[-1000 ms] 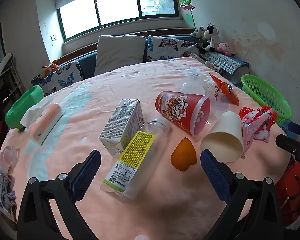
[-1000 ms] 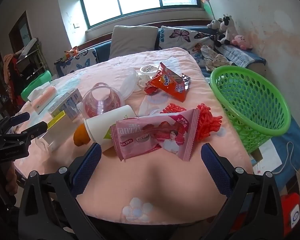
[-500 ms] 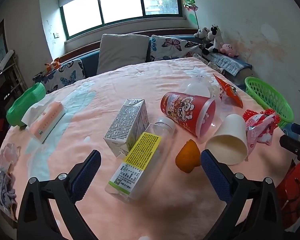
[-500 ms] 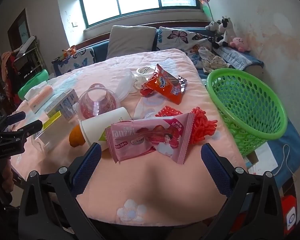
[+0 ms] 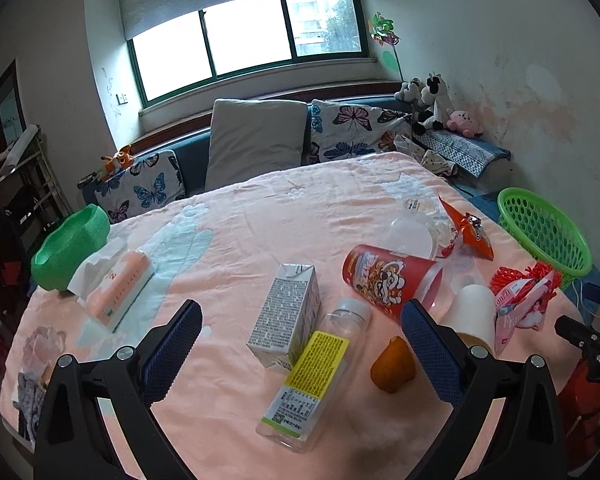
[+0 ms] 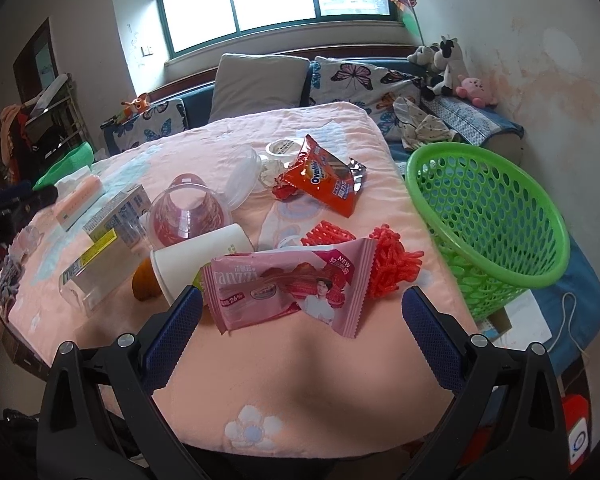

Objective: Collect trash
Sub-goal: 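Move both tools toward the pink wrapper and white paper cup, then grasp the pink snack wrapper with the right tool while the left tool grasps the white paper cup, then carry the pink wrapper to the green basket and open the right tool, then tip the white paper cup into the green basket and open the left tool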

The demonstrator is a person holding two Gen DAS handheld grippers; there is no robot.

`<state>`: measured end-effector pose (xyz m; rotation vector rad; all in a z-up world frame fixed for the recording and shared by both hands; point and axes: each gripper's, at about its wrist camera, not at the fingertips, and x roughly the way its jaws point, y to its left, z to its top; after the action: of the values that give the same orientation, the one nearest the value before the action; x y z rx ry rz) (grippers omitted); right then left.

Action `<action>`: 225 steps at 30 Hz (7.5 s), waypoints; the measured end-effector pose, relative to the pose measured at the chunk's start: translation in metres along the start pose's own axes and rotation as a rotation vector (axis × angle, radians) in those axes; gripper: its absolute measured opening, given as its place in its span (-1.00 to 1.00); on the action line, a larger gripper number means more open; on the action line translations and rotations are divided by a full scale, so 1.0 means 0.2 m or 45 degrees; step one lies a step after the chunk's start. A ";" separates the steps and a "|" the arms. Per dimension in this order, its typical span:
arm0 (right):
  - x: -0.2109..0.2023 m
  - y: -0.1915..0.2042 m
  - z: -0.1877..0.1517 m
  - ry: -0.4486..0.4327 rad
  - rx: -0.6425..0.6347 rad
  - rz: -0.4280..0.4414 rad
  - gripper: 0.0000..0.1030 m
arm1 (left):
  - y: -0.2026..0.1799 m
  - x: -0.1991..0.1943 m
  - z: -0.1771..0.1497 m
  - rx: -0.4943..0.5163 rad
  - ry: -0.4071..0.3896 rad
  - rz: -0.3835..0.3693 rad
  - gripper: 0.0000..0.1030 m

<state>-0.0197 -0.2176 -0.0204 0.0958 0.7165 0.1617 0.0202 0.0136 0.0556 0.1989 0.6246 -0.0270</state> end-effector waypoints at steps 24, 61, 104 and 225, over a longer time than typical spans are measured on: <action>0.05 -0.08 0.07 0.056 -0.082 0.022 0.92 | -0.09 0.08 0.05 0.065 0.029 -0.060 0.88; 0.21 -0.15 0.09 0.136 -0.213 0.138 0.05 | -0.41 0.26 -0.18 0.307 0.138 -0.316 0.85; 0.15 -0.07 0.13 0.149 -0.616 0.253 0.61 | -0.63 0.44 -0.19 0.318 0.262 -0.515 -0.92; 0.02 -1.14 0.21 0.040 0.162 -0.230 0.38 | -1.52 0.78 0.47 0.197 0.470 -0.847 -0.92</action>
<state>0.0368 -0.4414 -0.0237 0.1495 0.7624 -0.0553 0.1754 -0.2975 -0.0158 0.1382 1.0369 -0.6943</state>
